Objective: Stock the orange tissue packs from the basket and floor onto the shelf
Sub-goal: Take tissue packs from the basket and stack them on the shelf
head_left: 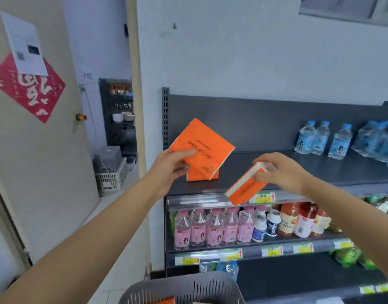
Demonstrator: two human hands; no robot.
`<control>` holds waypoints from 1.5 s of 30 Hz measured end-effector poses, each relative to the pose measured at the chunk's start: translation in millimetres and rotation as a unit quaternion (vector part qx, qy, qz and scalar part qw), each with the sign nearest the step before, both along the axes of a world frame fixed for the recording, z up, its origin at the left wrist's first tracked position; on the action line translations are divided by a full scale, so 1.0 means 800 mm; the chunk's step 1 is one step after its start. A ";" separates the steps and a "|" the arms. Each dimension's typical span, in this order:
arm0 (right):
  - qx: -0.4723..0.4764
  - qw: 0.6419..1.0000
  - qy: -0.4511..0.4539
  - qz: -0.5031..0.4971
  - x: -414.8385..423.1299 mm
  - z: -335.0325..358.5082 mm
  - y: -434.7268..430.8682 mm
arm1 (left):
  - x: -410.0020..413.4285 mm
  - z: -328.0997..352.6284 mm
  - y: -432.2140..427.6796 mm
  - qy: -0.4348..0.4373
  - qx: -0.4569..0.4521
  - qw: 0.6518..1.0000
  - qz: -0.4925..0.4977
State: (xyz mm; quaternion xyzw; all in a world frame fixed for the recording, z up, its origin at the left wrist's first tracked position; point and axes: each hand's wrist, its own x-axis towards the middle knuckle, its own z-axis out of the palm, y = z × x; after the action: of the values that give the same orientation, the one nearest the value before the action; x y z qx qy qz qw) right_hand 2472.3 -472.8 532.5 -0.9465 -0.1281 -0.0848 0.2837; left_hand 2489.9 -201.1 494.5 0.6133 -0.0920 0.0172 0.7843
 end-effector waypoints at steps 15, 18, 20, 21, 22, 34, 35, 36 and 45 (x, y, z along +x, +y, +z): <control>0.092 0.991 -0.052 -0.081 0.232 -0.024 -0.100 | 0.252 0.063 -0.124 0.003 0.188 0.962 0.197; 0.176 0.980 0.021 -0.084 0.279 -0.036 -0.110 | 0.309 0.069 -0.143 -0.023 0.297 0.937 0.184; 0.238 0.962 0.109 -0.076 0.304 -0.042 -0.115 | 0.346 0.067 -0.153 -0.059 0.407 0.896 0.169; 0.256 0.953 0.146 -0.072 0.315 -0.045 -0.118 | 0.364 0.064 -0.157 -0.075 0.468 0.867 0.155; 0.264 0.947 0.167 -0.069 0.326 -0.049 -0.121 | 0.380 0.060 -0.161 -0.090 0.529 0.833 0.136; 0.253 0.947 0.181 -0.077 0.420 -0.092 -0.130 | 0.468 0.012 -0.184 -0.210 0.790 0.574 0.046; 0.262 0.944 0.184 -0.075 0.426 -0.094 -0.127 | 0.469 0.010 -0.183 -0.218 0.791 0.569 0.058; 0.269 0.942 0.189 -0.073 0.431 -0.096 -0.123 | 0.471 0.010 -0.180 -0.216 0.783 0.580 0.066; 0.288 0.928 0.235 -0.028 0.468 -0.103 -0.067 | 0.455 0.024 -0.152 -0.033 0.575 0.816 0.035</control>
State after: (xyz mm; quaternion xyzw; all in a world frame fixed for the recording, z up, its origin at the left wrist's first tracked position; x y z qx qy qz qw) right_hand 2846.9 -526.3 449.8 -0.8203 -0.0015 0.0988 0.5633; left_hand 2854.1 -322.9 513.4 0.9547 -0.0892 0.0087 0.2838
